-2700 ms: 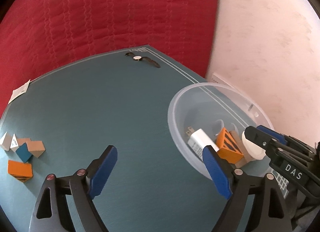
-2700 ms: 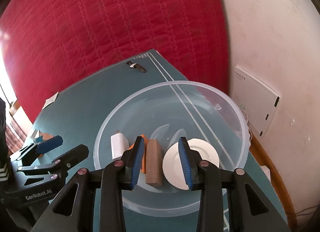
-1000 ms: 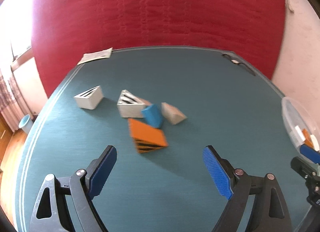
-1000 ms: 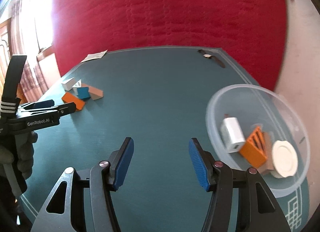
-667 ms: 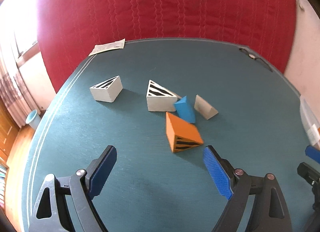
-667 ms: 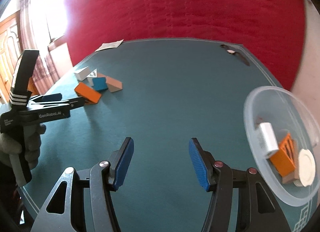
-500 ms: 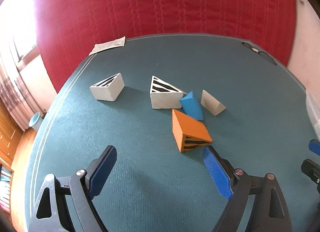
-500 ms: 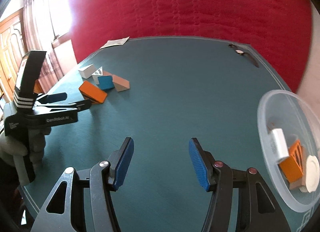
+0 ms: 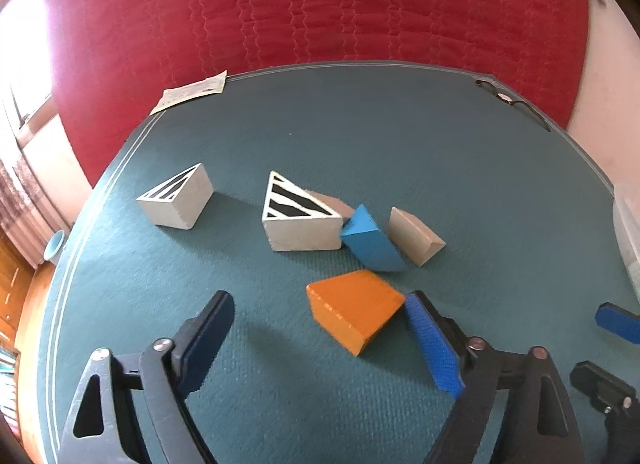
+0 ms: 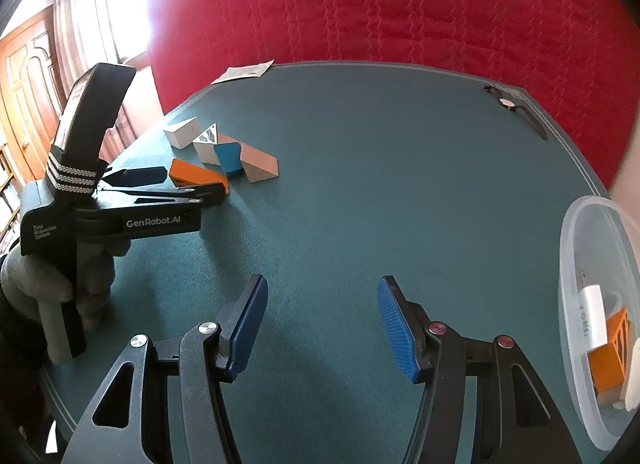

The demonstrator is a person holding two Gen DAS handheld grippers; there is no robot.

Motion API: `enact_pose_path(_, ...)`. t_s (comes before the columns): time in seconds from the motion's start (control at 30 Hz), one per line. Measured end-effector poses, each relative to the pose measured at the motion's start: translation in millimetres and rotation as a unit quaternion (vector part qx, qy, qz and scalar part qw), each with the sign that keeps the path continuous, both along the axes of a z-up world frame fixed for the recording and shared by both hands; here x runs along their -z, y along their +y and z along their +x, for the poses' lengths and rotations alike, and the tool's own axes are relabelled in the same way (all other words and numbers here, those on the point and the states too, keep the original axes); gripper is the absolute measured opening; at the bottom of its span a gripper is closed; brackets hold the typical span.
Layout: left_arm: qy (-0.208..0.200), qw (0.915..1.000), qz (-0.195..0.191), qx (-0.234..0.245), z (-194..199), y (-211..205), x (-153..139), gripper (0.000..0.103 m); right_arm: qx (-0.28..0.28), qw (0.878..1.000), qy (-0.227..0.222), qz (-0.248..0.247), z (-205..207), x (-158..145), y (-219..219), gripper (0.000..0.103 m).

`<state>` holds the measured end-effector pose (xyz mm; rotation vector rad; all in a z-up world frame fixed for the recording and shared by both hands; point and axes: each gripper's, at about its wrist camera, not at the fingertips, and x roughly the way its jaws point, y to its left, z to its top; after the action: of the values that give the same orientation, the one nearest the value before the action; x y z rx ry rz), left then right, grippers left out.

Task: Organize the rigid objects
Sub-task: 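Grasp the orange block with the left gripper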

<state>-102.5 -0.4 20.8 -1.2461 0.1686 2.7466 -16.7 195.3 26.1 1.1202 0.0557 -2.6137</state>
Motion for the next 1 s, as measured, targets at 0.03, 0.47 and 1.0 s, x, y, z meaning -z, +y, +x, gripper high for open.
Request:
enact_pose_path(0.03,-0.003,1.0,0.005,0.006,-1,1,1,0.082,0.0,1.0,-0.001,0.0,-1,0,-1,0.059)
enact_pose_path(0.47,-0.004,0.9989,0.028,0.038,7,2,-1,0.04,-0.003,1.0,-0.012,0.002,-21,3,-12,0.059)
enact_pose_path(1.0,0.008,0.9993,0.036,-0.001,27,-25,-4,0.038,-0.012,1.0,-0.018,0.001,-69,8,-41,0.059)
